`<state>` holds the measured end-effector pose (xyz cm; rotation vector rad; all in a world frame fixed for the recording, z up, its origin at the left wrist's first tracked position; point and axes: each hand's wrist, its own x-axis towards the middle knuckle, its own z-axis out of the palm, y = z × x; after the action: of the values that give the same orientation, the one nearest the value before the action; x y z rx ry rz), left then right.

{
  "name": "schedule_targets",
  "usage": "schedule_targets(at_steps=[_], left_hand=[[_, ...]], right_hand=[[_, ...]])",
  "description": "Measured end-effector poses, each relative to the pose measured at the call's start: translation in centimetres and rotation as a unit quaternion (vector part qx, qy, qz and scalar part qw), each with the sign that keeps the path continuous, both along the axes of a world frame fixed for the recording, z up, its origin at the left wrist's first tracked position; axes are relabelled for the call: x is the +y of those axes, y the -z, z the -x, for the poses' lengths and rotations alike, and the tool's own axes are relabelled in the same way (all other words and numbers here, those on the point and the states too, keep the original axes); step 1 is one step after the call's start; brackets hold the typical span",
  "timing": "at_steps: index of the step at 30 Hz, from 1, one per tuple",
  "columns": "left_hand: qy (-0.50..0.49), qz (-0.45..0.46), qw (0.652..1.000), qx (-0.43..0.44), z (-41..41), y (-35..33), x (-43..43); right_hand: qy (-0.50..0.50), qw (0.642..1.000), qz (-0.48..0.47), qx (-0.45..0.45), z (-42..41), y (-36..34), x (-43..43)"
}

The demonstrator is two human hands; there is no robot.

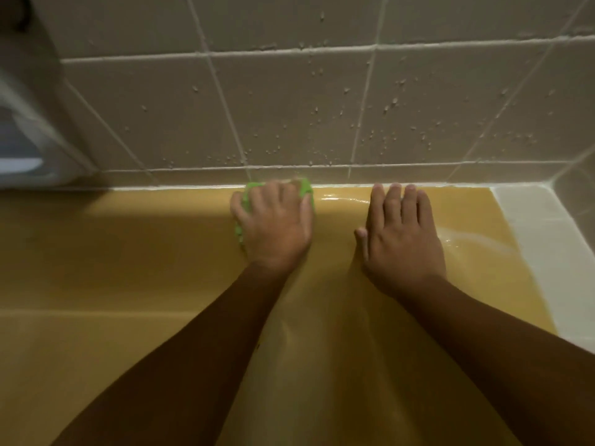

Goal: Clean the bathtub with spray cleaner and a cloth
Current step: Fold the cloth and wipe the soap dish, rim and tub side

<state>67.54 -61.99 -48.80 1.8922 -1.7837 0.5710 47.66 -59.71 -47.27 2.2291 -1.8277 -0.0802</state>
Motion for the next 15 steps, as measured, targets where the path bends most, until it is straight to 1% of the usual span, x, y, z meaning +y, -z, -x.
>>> schedule_targets(at_steps=[1,3,4,5,7,8,10,11,12,13,15], left_hand=[[0.052,-0.005,0.998,-0.030,2.0,-0.4,-0.4],[0.194,-0.006,0.977,-0.086,4.3,-1.0,-0.8],[0.242,0.001,0.964,-0.108,3.7,-1.0,-1.2],[0.266,0.014,0.956,-0.127,2.5,-0.9,-1.5],[0.258,0.033,0.953,-0.155,-1.5,-0.4,-1.9],[0.228,0.031,0.962,-0.146,-3.5,0.1,-1.7],[0.126,0.032,0.989,-0.074,-5.5,0.5,-0.8],[0.062,0.040,0.996,-0.045,-4.8,0.4,-0.5],[0.021,0.048,0.998,-0.036,-3.1,0.4,-0.6],[0.015,0.046,0.998,-0.042,-1.0,0.5,-0.8],[0.085,0.030,0.994,-0.067,2.9,0.1,-0.9]], right_hand=[[0.002,1.000,0.008,-0.008,-0.3,0.3,-0.1],[0.000,1.000,0.021,-0.022,-0.7,1.0,-0.2],[-0.001,0.999,0.031,-0.028,-0.8,1.3,-0.3],[-0.001,0.999,0.044,-0.032,-1.0,1.5,-0.3],[0.000,0.998,0.061,-0.033,-1.4,1.6,-0.4],[-0.003,0.998,0.062,-0.032,-1.7,1.8,-0.5],[-0.012,0.997,0.068,-0.030,-1.9,2.2,-0.7],[-0.016,0.997,0.073,-0.033,-1.9,2.3,-0.8],[-0.022,0.996,0.080,-0.038,-2.1,2.5,-0.9],[-0.027,0.995,0.084,-0.044,-2.2,2.6,-1.0],[-0.033,0.994,0.093,-0.050,-2.3,2.9,-1.1]])
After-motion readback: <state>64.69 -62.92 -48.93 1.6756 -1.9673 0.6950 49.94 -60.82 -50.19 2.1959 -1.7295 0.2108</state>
